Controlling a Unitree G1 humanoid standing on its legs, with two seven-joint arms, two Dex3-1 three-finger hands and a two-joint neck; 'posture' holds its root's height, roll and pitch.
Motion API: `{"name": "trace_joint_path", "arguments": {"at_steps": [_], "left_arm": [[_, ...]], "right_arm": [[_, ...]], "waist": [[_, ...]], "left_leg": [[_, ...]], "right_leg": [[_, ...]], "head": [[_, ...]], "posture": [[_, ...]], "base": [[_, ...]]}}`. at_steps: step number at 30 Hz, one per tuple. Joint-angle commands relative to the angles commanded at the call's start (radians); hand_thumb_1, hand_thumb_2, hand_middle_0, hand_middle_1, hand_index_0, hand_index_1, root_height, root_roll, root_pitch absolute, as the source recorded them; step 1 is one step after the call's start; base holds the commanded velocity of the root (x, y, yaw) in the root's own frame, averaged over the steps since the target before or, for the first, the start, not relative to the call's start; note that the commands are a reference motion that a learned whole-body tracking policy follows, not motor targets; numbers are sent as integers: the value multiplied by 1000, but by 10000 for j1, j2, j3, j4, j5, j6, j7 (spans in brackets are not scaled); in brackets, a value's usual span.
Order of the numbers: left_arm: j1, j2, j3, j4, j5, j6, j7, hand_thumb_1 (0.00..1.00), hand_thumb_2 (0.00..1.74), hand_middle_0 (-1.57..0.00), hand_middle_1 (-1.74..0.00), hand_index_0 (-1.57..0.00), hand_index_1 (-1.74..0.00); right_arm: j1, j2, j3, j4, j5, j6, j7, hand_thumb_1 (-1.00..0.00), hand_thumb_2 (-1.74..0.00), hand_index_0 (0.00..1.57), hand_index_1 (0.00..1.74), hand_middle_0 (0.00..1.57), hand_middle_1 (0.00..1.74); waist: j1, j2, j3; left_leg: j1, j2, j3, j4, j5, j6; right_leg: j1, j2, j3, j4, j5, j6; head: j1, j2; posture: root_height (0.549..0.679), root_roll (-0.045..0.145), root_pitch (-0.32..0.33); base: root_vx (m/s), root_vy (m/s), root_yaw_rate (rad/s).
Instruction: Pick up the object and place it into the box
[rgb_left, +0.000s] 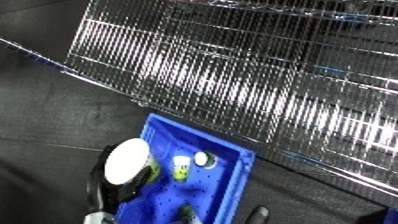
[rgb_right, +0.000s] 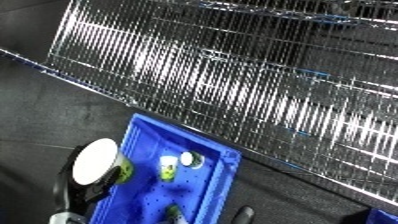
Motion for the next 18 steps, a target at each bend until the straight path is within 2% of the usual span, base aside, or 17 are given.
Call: {"name": "trace_joint_path", "arguments": {"at_steps": [6,13,18], "left_arm": [[-228,78,30,1085,10,443,-419,350,609,-549,-609,-549,-609],[-343,98,-6,1880,138,455,-856,0,0,0,0,0,0],[-319,73,-52,2092,290,459,-875,0,0,0,0,0,0]], "right_arm": [[125,-32,-16,104,-308,62,275,0,0,0,0,0,0],[192,13,22,105,-374,111,406,0,0,0,0,0,0],[157,49,72,58,-388,215,315,0,0,0,0,0,0]], "waist": [[-108,-279,0],[-133,-393,0],[-152,-323,0]], "left_leg": [[233,174,19,-159,74,-80],[440,187,0,-368,89,-107],[468,137,-9,-339,45,-87]], "right_leg": [[272,21,-4,-136,-11,23],[522,28,-44,-450,51,45],[547,21,-26,-453,32,19]], "head": [[-299,-149],[-193,-350],[-2,-340]], "posture": [[656,29,75],[659,30,68],[658,31,65]], "base": [[26,14,-2],[17,-10,19],[-1,5,1]]}}
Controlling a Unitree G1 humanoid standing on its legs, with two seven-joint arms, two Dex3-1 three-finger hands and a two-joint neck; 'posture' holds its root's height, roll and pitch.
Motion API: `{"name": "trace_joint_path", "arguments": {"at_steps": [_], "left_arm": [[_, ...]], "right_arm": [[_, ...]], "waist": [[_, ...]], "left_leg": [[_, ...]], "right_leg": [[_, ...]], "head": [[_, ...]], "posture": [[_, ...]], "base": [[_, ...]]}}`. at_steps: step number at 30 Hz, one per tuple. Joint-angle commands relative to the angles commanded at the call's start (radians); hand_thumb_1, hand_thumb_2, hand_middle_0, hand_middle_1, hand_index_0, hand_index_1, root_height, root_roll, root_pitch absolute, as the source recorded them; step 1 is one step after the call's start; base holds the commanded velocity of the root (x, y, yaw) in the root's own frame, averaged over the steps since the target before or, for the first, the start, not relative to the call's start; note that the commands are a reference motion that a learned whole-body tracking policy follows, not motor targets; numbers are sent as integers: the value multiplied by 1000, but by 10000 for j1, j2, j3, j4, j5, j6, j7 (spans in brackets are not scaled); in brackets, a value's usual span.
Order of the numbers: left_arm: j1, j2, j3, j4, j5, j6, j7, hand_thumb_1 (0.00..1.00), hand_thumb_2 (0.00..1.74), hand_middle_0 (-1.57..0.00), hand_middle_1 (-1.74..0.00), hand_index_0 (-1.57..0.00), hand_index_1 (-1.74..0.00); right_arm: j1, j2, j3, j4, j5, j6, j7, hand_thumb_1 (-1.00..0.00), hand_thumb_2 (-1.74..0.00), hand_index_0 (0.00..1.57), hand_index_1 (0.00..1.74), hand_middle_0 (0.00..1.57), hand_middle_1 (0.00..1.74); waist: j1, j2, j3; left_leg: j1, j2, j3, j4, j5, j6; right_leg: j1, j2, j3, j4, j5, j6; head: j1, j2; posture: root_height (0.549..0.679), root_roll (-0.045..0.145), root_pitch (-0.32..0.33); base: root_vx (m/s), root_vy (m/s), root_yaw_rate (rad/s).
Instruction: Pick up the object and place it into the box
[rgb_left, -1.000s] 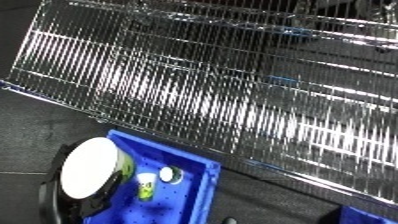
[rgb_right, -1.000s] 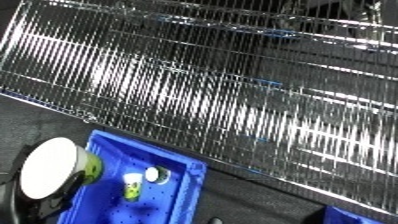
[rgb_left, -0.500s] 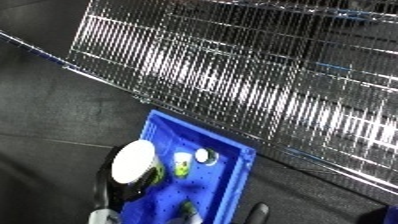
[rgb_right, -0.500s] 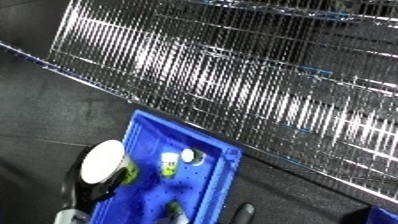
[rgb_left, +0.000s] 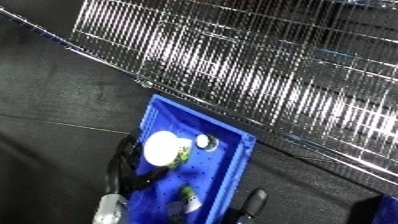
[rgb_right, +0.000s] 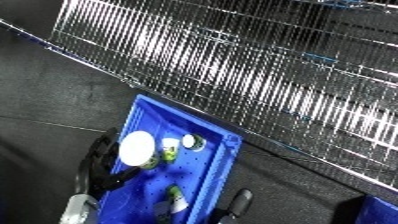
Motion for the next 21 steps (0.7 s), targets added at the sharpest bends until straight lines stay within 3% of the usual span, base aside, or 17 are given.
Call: {"name": "trace_joint_path", "arguments": {"at_steps": [9,15,21], "left_arm": [[45,-165,-107,23,-332,138,-369,0,0,0,0,0,0],[142,-375,-345,-236,-650,55,-964,0,0,0,0,0,0],[96,-610,-789,-617,-906,427,-1357,0,0,0,0,0,0]], "right_arm": [[-10,-20,-71,-3,135,166,-39,0,0,0,0,0,0],[1,-47,-203,-1,170,139,65,0,0,0,0,0,0],[-241,-119,-215,-124,6,130,-150,0,0,0,0,0,0]], "waist": [[-64,147,0],[-147,280,0],[-300,592,0]], "left_leg": [[-86,-122,24,230,-132,58],[-201,-186,44,370,-190,99],[-342,-290,139,523,-220,137]], "right_leg": [[-44,-18,23,92,-37,-13],[-175,-19,39,142,8,15],[-391,-47,139,139,112,61]], "head": [[195,89],[745,212],[1425,452]], "posture": [[658,32,63],[657,30,67],[657,33,75]], "base": [[-3,-9,-22],[-10,-44,-54],[-34,-12,-130]]}}
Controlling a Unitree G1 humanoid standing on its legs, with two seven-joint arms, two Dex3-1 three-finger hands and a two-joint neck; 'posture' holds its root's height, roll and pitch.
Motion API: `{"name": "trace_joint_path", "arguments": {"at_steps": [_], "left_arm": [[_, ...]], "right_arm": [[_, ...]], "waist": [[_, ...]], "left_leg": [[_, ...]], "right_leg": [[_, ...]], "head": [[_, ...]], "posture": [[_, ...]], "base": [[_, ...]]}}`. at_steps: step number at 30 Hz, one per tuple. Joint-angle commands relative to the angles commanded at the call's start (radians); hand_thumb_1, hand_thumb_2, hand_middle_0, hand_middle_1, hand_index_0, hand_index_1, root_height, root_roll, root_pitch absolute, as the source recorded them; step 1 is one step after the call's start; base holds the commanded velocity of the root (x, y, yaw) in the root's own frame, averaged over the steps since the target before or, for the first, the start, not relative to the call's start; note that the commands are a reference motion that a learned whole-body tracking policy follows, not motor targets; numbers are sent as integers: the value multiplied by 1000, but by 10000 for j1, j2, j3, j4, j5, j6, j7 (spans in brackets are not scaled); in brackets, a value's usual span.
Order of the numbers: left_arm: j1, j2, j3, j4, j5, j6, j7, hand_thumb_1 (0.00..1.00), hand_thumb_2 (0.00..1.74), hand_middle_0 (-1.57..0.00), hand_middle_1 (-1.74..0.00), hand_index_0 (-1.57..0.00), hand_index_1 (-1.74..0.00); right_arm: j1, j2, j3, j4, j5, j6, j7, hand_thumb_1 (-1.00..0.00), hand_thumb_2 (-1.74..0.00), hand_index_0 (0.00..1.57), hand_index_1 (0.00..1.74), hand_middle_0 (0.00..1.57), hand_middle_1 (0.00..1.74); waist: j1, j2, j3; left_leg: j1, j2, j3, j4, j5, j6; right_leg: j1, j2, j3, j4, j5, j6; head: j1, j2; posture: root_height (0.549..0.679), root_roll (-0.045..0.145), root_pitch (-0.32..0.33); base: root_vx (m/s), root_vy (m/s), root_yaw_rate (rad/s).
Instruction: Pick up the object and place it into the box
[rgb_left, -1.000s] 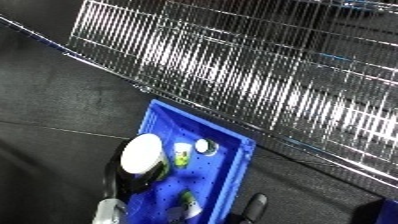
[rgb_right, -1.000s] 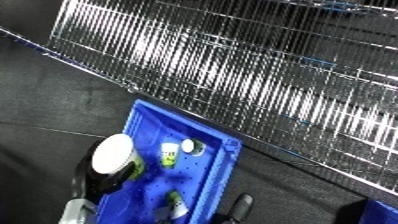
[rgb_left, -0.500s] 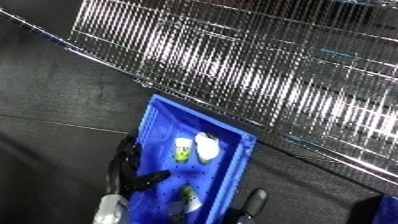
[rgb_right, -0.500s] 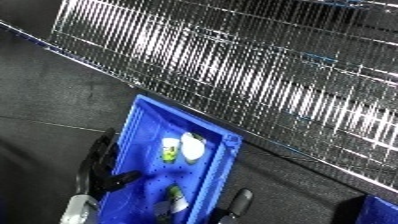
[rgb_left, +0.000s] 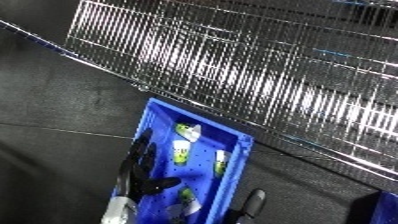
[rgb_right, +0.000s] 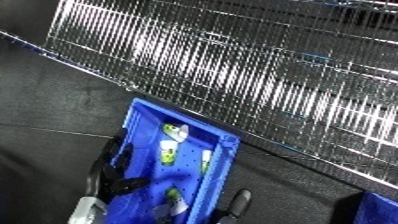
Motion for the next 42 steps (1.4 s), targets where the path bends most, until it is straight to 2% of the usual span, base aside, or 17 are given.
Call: {"name": "trace_joint_path", "arguments": {"at_steps": [8,13,20,26,30,36,42], "left_arm": [[-213,-247,-784,-538,529,259,22,0,0,0,0,0,0],[-331,-284,-1140,-785,915,525,243,0,0,0,0,0,0],[-309,-411,-1689,-1048,1545,661,496,0,0,0,0,0,0],[-202,-470,-2148,-1421,2033,924,754,0,0,0,0,0,0],[-101,-528,-2347,-1524,2224,1070,828,0,0,0,0,0,0],[29,-593,-2484,-1654,2210,1175,990,0,0,0,0,0,0],[111,-634,-2448,-1681,2180,1313,1063,0,0,0,0,0,0]], "right_arm": [[-651,-271,11,-101,-205,370,-343,0,0,0,0,0,0],[-865,-407,-40,-169,-338,550,-431,0,0,0,0,0,0],[-988,-619,-123,-181,-644,648,-423,0,0,0,0,0,0],[-1089,-805,-290,-190,-908,659,-394,0,0,0,0,0,0],[-1148,-902,-363,-220,-1090,629,-279,0,0,0,0,0,0],[-1219,-964,-375,-316,-1464,710,-189,0,0,0,0,0,0],[-1273,-964,-328,-302,-1739,801,-143,0,0,0,0,0,0]], "waist": [[-280,437,0],[-441,595,0],[-655,863,0],[-771,1154,0],[-888,1301,0],[-1053,1400,0],[-1171,1402,0]], "left_leg": [[-258,-27,174,123,95,-8],[-365,-2,314,232,112,-15],[-446,44,479,347,122,3],[-408,58,550,253,196,18],[-311,55,599,189,213,22],[-213,72,687,299,118,25],[-151,103,803,448,-3,32]], "right_leg": [[-398,42,227,-62,299,115],[-591,73,359,-58,469,193],[-810,115,551,7,633,259],[-975,48,594,207,662,302],[-989,-3,625,284,657,296],[-986,-31,717,382,634,252],[-974,30,831,419,607,194]], "head": [[1374,283],[2384,555],[4418,985],[6231,1310],[6960,1442],[7989,1403],[8839,1218]], "posture": [[657,34,92],[657,32,97],[656,32,100],[654,32,99],[654,34,95],[654,39,86],[653,43,81]], "base": [[-44,5,-148],[-30,6,-147],[-25,39,-125],[-16,43,-95],[-7,44,-137],[6,35,-143],[9,22,-118]]}}
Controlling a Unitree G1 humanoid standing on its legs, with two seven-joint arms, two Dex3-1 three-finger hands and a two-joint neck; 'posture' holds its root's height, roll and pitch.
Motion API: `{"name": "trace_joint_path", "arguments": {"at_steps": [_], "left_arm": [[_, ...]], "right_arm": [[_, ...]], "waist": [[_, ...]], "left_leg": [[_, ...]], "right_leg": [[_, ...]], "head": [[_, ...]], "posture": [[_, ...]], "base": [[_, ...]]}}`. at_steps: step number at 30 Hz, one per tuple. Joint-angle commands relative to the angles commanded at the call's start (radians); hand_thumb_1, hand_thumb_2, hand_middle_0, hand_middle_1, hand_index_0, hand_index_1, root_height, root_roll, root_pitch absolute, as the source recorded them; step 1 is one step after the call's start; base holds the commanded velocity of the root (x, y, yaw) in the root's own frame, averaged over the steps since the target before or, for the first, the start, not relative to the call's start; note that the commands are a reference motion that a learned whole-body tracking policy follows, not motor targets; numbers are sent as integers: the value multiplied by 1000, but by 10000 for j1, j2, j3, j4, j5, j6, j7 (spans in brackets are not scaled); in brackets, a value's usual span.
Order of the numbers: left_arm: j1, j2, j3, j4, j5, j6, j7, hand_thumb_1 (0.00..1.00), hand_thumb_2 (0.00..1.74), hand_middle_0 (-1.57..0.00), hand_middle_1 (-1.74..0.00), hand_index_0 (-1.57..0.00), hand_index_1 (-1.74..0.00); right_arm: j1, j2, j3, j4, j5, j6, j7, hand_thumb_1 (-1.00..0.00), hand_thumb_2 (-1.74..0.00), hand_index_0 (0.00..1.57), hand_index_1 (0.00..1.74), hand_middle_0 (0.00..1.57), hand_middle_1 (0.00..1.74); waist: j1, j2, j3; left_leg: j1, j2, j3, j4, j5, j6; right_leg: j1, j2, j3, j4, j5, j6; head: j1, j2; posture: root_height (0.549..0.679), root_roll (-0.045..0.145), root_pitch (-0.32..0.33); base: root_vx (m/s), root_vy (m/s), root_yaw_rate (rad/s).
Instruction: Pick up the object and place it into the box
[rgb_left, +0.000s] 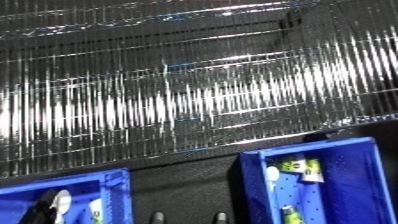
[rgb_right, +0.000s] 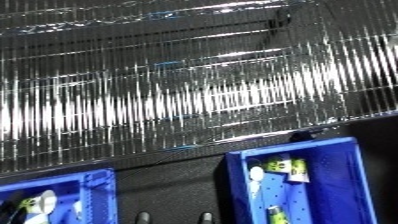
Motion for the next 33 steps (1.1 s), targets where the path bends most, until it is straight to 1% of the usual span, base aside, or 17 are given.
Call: {"name": "trace_joint_path", "arguments": {"at_steps": [4,7,10,12,13,14,15,16,19,21,22,23,24,27,30,33], "left_arm": [[55,-37,-25,72,-8,133,-99,0,0,0,0,0,0],[23,-78,-36,275,34,365,-342,0,0,0,0,0,0],[-67,-133,-64,625,91,678,-590,0,0,0,0,0,0],[-121,-178,-52,954,99,901,-808,0,0,0,0,0,0],[-138,-201,-33,1123,103,1007,-934,0,0,0,0,0,0],[-134,-230,-10,1314,103,1126,-1085,0,0,0,0,0,0],[-121,-257,11,1493,103,1226,-1227,0,0,0,0,0,0],[-79,-284,42,1688,104,1333,-1396,0,0,0,0,0,0],[154,-345,150,2169,167,1592,-1848,0,0,0,0,0,0],[367,-376,244,2434,348,1707,-2059,0,0,0,0,0,0],[461,-391,284,2529,456,1742,-2106,0,0,0,0,0,0],[570,-413,340,2638,579,1796,-2144,0,0,0,0,0,0],[666,-435,391,2723,675,1854,-2165,0,0,0,0,0,0],[921,-521,610,2968,962,2096,-2220,0,0,0,0,0,0],[1135,-605,789,3199,1291,2384,-2312,0,0,0,0,0,0],[1290,-670,911,3414,1592,2694,-2404,0,0,0,0,0,0]], "right_arm": [[12,34,22,116,-74,-31,3,0,0,0,0,0,0],[0,82,8,239,-86,-37,-5,0,0,0,0,0,0],[-45,140,-11,382,-43,-7,-27,0,0,0,0,0,0],[-57,195,-39,484,-38,31,-48,0,0,0,0,0,0],[-45,224,-57,532,-50,42,-53,0,0,0,0,0,0],[2,259,-83,590,-82,49,-47,0,0,0,0,0,0],[60,291,-107,645,-116,49,-35,0,0,0,0,0,0],[156,332,-132,710,-154,38,-19,0,0,0,0,0,0],[531,455,-219,869,-290,-4,41,0,0,0,0,0,0],[842,560,-283,960,-394,-27,72,0,0,0,0,0,0],[975,613,-307,994,-437,-27,73,0,0,0,0,0,0],[1131,683,-337,1038,-488,-15,68,0,0,0,0,0,0],[1265,742,-365,1077,-532,4,64,0,0,0,0,0,0],[1623,912,-486,1248,-645,96,100,0,0,0,0,0,0],[1930,1067,-600,1451,-739,172,158,0,0,0,0,0,0],[2171,1198,-697,1624,-817,252,172,0,0,0,0,0,0]], "waist": [[-33,-3,0],[-53,-13,0],[-77,-17,0],[-100,-21,-8],[-112,-25,-22],[-126,-34,-79],[-139,-42,-146],[-150,-56,-252],[-163,-112,-661],[-166,-162,-994],[-167,-184,-1145],[-169,-210,-1336],[-170,-232,-1505],[-165,-294,-2033],[-155,-330,-2536],[-139,-342,-2959]], "left_leg": [[65,12,42,4,-32,2],[207,0,53,-140,16,3],[439,-20,44,-414,119,-13],[707,-22,20,-712,221,-42],[865,-17,7,-890,280,-61],[1056,-2,-3,-1132,355,-87],[1239,15,-11,-1370,430,-114],[1447,43,-14,-1657,516,-148],[2037,140,-5,-2533,777,-261],[2459,231,30,-3141,960,-356],[2637,273,50,-3388,1034,-397],[2856,326,77,-3693,1123,-447],[3048,372,100,-3958,1201,-491],[3604,510,200,-4702,1402,-615],[4040,647,326,-5260,1564,-710],[4340,786,475,-5631,1687,-782]], "right_leg": [[56,38,38,-42,-3,-22],[172,85,74,-178,26,-20],[357,123,109,-403,82,-1],[582,135,127,-631,125,25],[716,136,134,-765,149,41],[886,136,135,-961,186,65],[1049,133,134,-1159,226,89],[1240,127,126,-1406,277,120],[1840,98,67,-2216,450,225],[2326,87,14,-2842,586,304],[2546,89,-5,-3117,648,335],[2817,91,-26,-3456,726,371],[3057,95,-45,-3752,797,401],[3744,88,-95,-4576,994,491],[4275,61,-153,-5235,1193,579],[4622,-5,-229,-5688,1378,666]], "head": [[16,-214],[-162,-552],[-329,-1156],[-556,-1648],[-606,-1719],[-778,-2033],[-823,-2103],[-980,-2338],[-1251,-2805],[-1469,-3176],[-1523,-3272],[-1712,-3505],[-1786,-3568],[-2169,-4080],[-2415,-4506],[-2728,-4918]], "posture": [[654,44,78],[655,45,76],[657,46,71],[659,45,64],[660,45,60],[661,45,56],[663,45,53],[664,45,51],[669,45,47],[672,45,45],[673,45,44],[675,44,42],[676,44,41],[677,41,36],[677,38,30],[677,34,24]], "base": [[1,1,-64],[5,-9,-44],[-7,-14,-36],[5,-15,-30],[19,-13,-28],[46,-11,-31],[51,-9,-29],[76,-9,-32],[93,-12,-30],[114,-17,-31],[102,-16,-22],[128,-18,-33],[109,-16,-32],[118,-11,-49],[99,-4,-37],[65,4,-28]]}}
